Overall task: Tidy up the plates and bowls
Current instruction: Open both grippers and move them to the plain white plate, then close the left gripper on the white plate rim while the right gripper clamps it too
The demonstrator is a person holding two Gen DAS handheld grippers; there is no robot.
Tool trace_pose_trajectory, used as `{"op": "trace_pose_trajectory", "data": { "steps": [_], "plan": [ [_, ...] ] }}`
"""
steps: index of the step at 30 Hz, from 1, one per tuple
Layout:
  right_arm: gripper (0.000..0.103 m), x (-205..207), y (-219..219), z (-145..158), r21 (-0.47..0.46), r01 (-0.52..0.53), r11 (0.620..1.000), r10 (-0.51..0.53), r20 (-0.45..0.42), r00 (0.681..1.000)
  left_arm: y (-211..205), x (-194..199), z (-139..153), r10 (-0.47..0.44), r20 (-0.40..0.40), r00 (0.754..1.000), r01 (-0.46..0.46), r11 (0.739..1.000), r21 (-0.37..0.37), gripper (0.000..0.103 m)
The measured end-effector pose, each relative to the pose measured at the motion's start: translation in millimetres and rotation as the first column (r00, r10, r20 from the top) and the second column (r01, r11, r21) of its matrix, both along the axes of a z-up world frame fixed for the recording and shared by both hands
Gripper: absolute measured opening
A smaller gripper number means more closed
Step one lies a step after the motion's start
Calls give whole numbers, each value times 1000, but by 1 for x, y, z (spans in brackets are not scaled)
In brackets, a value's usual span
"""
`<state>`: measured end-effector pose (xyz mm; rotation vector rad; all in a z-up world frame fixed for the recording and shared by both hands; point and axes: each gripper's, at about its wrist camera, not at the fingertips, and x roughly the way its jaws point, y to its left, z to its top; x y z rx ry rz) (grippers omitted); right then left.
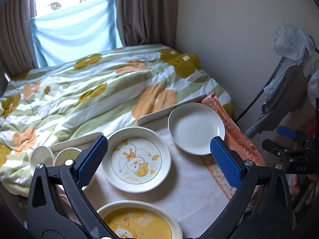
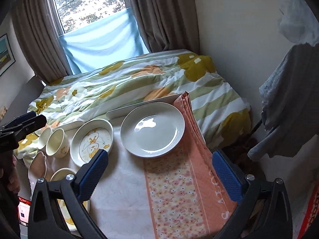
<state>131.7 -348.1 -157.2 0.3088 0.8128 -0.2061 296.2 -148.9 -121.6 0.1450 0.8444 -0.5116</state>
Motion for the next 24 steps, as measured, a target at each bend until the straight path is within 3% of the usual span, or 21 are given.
{"op": "trace_pose_trajectory", "data": {
  "steps": [5,8,9,14,17,19,24],
  "plan": [
    [98,36,-34,-48,177,97,979,-91,-45,995,-45,58,-47,-56,-123,991,59,998,17,98],
    [80,63,-48,-80,244,125,962,-103,-103,989,-64,92,-82,-68,-201,977,78,996,42,81],
    [73,71,-51,-90,258,130,957,-101,-124,987,-71,102,-95,-68,-228,971,81,995,50,76],
    [58,95,-64,-124,317,169,933,-113,-185,976,-97,134,-143,-93,-335,938,127,989,81,65],
    [49,103,-68,-137,333,192,923,-120,-226,967,-109,147,-164,-99,-378,921,149,983,106,64],
    [36,106,-71,-143,354,198,914,-115,-243,963,-112,154,-172,-109,-405,908,166,980,110,60],
    [25,111,-78,-147,373,208,904,-110,-267,957,-117,167,-188,-138,-463,876,210,971,109,34]
  ]
}}
